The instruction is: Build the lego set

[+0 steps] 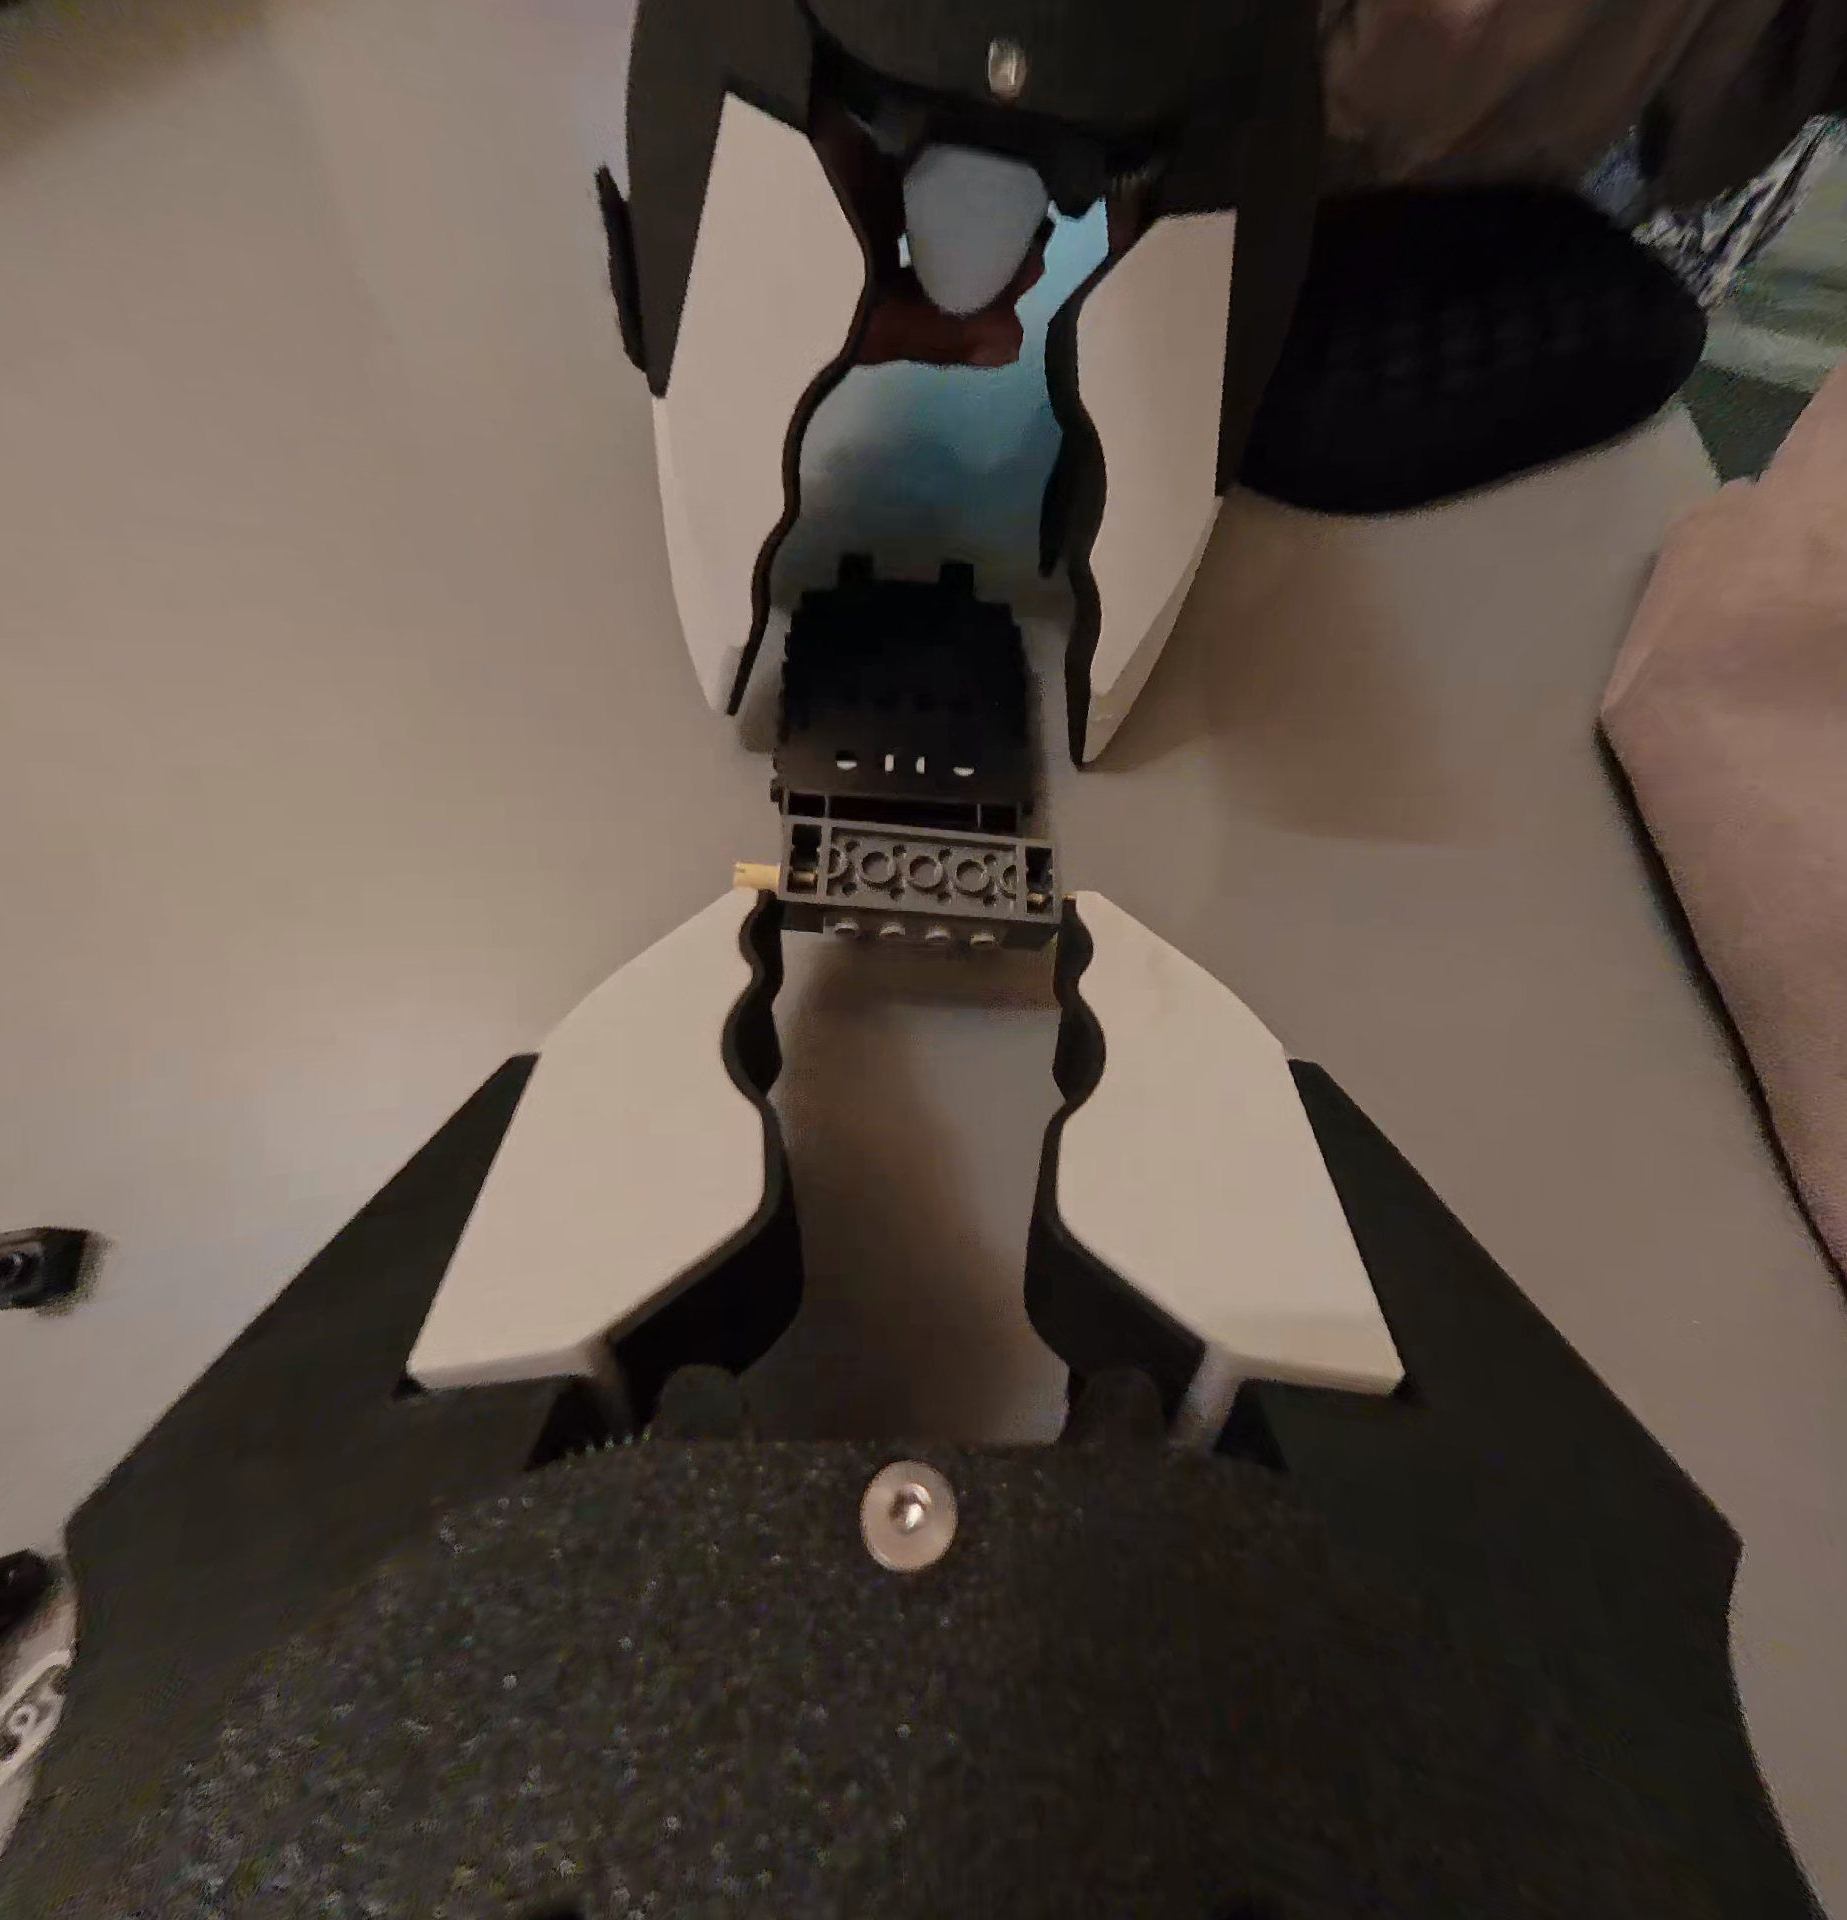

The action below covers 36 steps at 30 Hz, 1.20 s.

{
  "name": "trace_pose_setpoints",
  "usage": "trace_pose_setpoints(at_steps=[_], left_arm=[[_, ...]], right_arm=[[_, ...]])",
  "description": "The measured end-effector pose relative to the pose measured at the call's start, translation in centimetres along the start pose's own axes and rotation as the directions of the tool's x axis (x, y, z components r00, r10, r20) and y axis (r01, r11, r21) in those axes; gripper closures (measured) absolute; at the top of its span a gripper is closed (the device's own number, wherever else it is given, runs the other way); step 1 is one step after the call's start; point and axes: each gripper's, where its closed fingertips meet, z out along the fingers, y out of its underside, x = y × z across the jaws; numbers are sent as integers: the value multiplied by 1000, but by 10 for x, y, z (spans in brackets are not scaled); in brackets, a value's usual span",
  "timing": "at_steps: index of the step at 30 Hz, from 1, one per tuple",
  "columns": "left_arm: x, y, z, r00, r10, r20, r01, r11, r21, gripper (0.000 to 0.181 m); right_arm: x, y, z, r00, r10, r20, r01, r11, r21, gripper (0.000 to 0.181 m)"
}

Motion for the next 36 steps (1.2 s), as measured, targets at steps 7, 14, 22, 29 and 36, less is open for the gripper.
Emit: trace_pose_setpoints(at_steps=[7, 14, 22, 29, 36], left_arm=[[-1, 8, 7, 1000, -18, -11, 17, 996, -84, 130], [1, 10, 6, 999, -31, -35, 27, 994, -109, 130], [5, 5, -8, 995, -47, -88, 35, 991, -130, 131], [4, -13, -24, 994, -33, -100, 23, 994, -106, 131], [6, -39, -36, 995, -5, -98, 1, 999, -47, 122]], right_arm=[[-3, -1, 1, 999, -12, 43, 12, 1000, 17, 123], [-5, -5, 1, 999, 9, 35, -13, 995, 101, 124], [-8, -22, -5, 1000, 21, 17, -25, 975, 223, 123], [-5, -38, -16, 997, 69, -40, -51, 938, 344, 124], [-1, -52, -33, 989, 134, -68, -86, 877, 473, 124]])
